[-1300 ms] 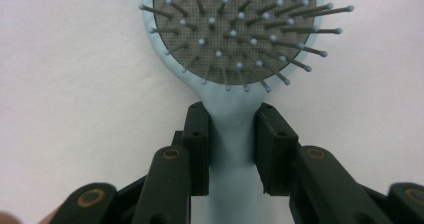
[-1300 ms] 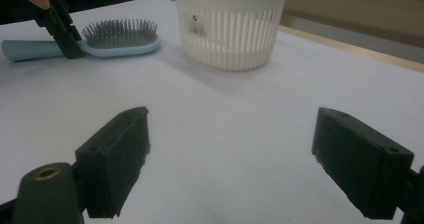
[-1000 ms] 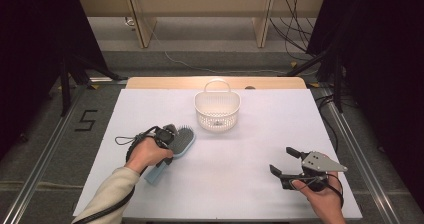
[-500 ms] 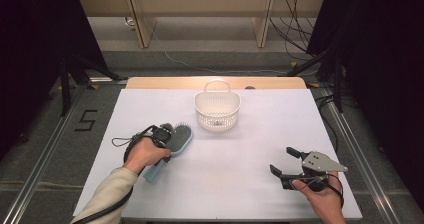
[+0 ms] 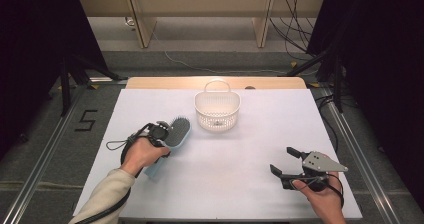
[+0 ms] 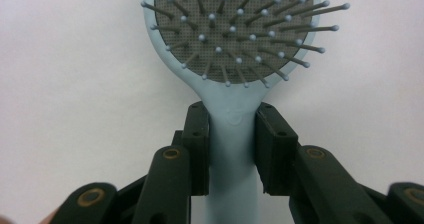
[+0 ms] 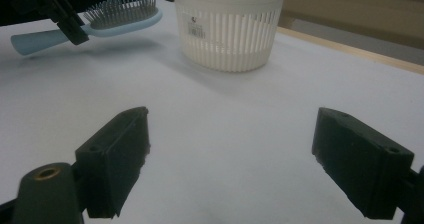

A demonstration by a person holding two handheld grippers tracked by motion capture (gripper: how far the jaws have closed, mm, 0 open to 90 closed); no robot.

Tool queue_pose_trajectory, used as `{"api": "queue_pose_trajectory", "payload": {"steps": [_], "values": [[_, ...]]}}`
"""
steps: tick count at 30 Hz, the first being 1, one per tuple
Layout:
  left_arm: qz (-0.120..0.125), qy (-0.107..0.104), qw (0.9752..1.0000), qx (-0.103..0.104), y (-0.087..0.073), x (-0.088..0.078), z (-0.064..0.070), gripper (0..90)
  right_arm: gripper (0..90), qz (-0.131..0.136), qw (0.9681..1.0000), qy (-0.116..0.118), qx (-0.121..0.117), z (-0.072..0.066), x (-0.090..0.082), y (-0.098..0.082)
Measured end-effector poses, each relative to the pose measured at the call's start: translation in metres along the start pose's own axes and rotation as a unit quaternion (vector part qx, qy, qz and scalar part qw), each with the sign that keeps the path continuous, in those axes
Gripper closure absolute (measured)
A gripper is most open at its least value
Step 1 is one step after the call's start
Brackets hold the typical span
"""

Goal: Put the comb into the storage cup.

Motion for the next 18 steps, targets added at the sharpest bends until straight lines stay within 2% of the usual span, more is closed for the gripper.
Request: {"api": "queue_pose_trajectory", "payload": {"steps": [8, 18], "values": [[0.040, 0.005, 0.9992, 0.003, 0.0038, -0.0030, 0.0016, 69.6, 16.0, 0.000, 1.0000, 0.000, 0.002, 0.0003, -0.0001, -0.0001], [0.068, 0.006, 0.9977, -0.003, 0.0063, -0.0049, 0.0011, 69.6, 16.1, 0.001, 1.0000, 0.000, 0.001, 0.0005, -0.0004, -0.0001]]}}
Point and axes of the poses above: each handheld gripper's, and its own axes: x roughly forward along the jaws, y roughly out of its top, z roughly to its right, the point moved 4 cm from there along x, roughly forward along the jaws, and after that the axes turned 4 degrees about -x, right-handed, at the moved point
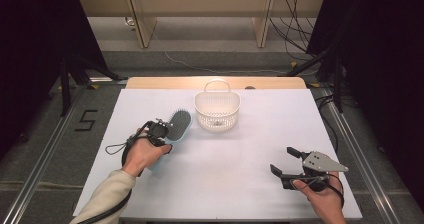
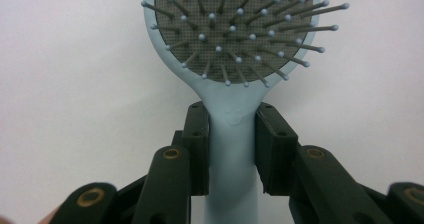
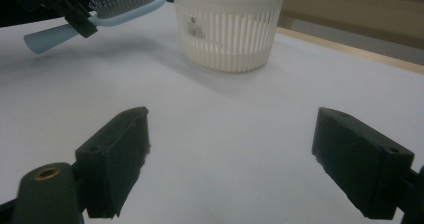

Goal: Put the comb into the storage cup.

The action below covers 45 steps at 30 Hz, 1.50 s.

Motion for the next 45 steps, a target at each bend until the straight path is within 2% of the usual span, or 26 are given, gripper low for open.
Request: {"api": "queue_pose_trajectory", "payload": {"steps": [7, 16, 27, 38, 45], "values": [[0.014, -0.008, 0.9998, -0.012, 0.002, -0.002, -0.001, 69.6, 16.0, 0.001, 1.0000, -0.001, 0.000, 0.000, 0.000, 0.000], [0.037, -0.009, 0.9990, -0.024, 0.005, -0.005, -0.001, 69.6, 16.0, 0.000, 1.0000, -0.001, 0.001, 0.000, 0.000, 0.000], [0.054, -0.008, 0.9980, -0.033, 0.007, -0.008, -0.002, 69.6, 16.0, 0.000, 1.0000, -0.002, 0.000, 0.000, -0.001, 0.000], [0.061, -0.010, 0.9975, -0.033, 0.009, -0.010, -0.001, 69.6, 16.0, 0.001, 1.0000, -0.003, 0.001, 0.001, -0.001, 0.000], [0.076, -0.008, 0.9965, -0.035, 0.011, -0.013, -0.001, 69.6, 16.0, 0.001, 1.0000, -0.004, 0.001, 0.001, -0.001, 0.000]]}}
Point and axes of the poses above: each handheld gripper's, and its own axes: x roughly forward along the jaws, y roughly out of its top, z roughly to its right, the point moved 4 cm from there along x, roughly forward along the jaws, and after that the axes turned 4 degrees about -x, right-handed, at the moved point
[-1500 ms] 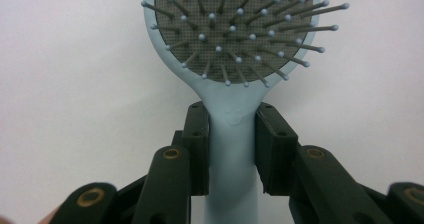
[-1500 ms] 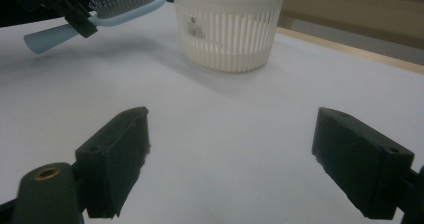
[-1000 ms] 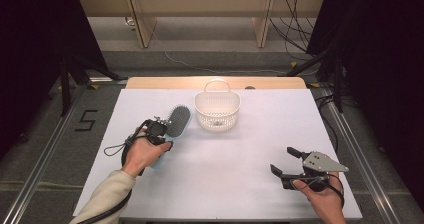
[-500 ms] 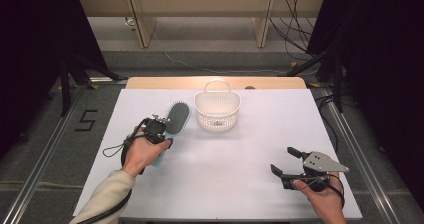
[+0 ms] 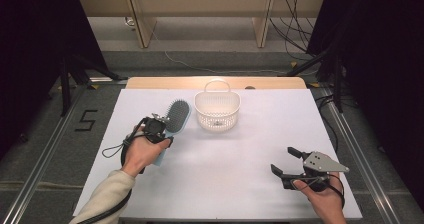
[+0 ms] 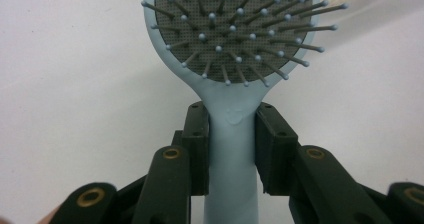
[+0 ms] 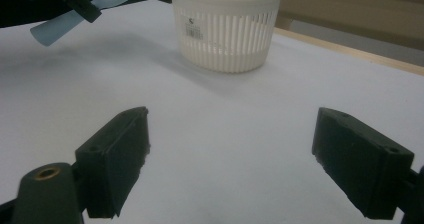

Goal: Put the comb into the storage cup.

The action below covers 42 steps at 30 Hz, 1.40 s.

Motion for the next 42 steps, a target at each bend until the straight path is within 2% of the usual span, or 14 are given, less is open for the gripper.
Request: {"api": "queue_pose_trajectory", "payload": {"steps": [23, 35, 42], "values": [[0.020, -0.001, 0.9998, -0.004, 0.0031, -0.0032, 0.0001, 69.6, 16.0, 0.001, 1.0000, 0.000, 0.000, -0.0001, 0.0000, 0.0000], [0.046, 0.006, 0.9989, -0.005, 0.0060, -0.0048, -0.0013, 69.6, 16.0, 0.000, 1.0000, 0.000, 0.000, 0.0000, 0.0000, -0.0001], [0.051, 0.006, 0.9987, -0.006, 0.0067, -0.0056, -0.0016, 69.6, 16.0, -0.001, 1.0000, 0.000, 0.000, 0.0001, 0.0001, -0.0003]]}}
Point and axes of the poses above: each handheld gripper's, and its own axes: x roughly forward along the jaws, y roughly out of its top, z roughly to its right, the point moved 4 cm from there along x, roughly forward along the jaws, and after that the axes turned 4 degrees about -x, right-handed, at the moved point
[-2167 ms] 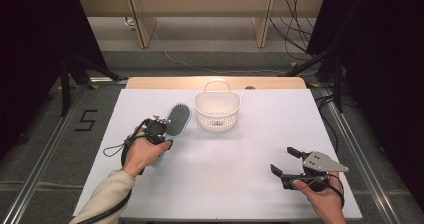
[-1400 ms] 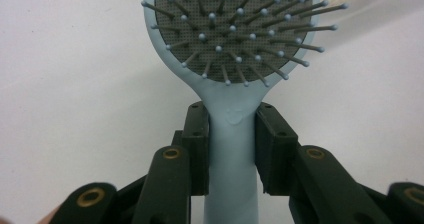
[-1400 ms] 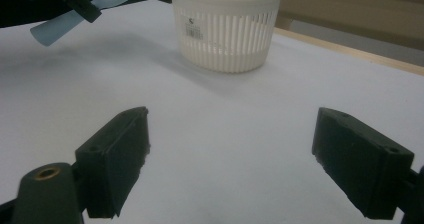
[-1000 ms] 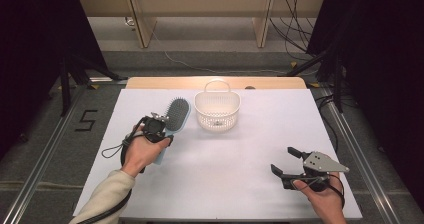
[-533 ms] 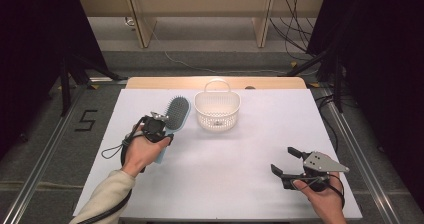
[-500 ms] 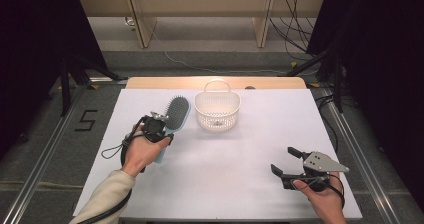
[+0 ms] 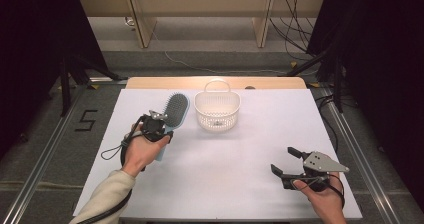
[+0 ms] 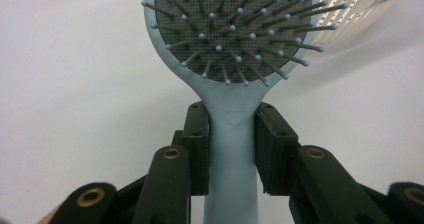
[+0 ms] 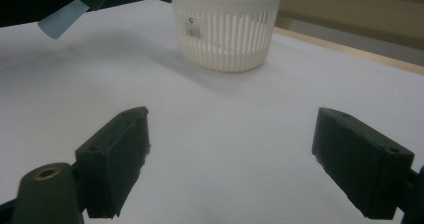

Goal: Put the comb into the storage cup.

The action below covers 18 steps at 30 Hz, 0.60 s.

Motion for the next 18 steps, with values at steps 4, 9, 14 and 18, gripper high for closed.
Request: {"api": "queue_pose_trajectory", "payload": {"steps": [4, 9, 14, 18], "values": [[0.001, -0.001, 1.0000, 0.000, 0.0004, -0.0003, 0.0000, 69.6, 16.0, 0.000, 1.0000, 0.000, 0.000, -0.0002, 0.0000, 0.0001], [0.008, 0.000, 1.0000, 0.000, 0.0009, -0.0005, -0.0002, 69.6, 16.0, 0.001, 1.0000, 0.000, 0.000, -0.0001, -0.0002, 0.0002], [0.012, 0.001, 0.9999, -0.001, 0.0018, -0.0015, -0.0005, 69.6, 16.0, 0.000, 1.0000, 0.000, -0.001, -0.0002, -0.0001, 0.0001], [0.019, 0.001, 0.9998, -0.003, 0.0026, -0.0021, -0.0008, 69.6, 16.0, 0.000, 1.0000, 0.000, 0.000, 0.0000, -0.0001, 0.0000]]}}
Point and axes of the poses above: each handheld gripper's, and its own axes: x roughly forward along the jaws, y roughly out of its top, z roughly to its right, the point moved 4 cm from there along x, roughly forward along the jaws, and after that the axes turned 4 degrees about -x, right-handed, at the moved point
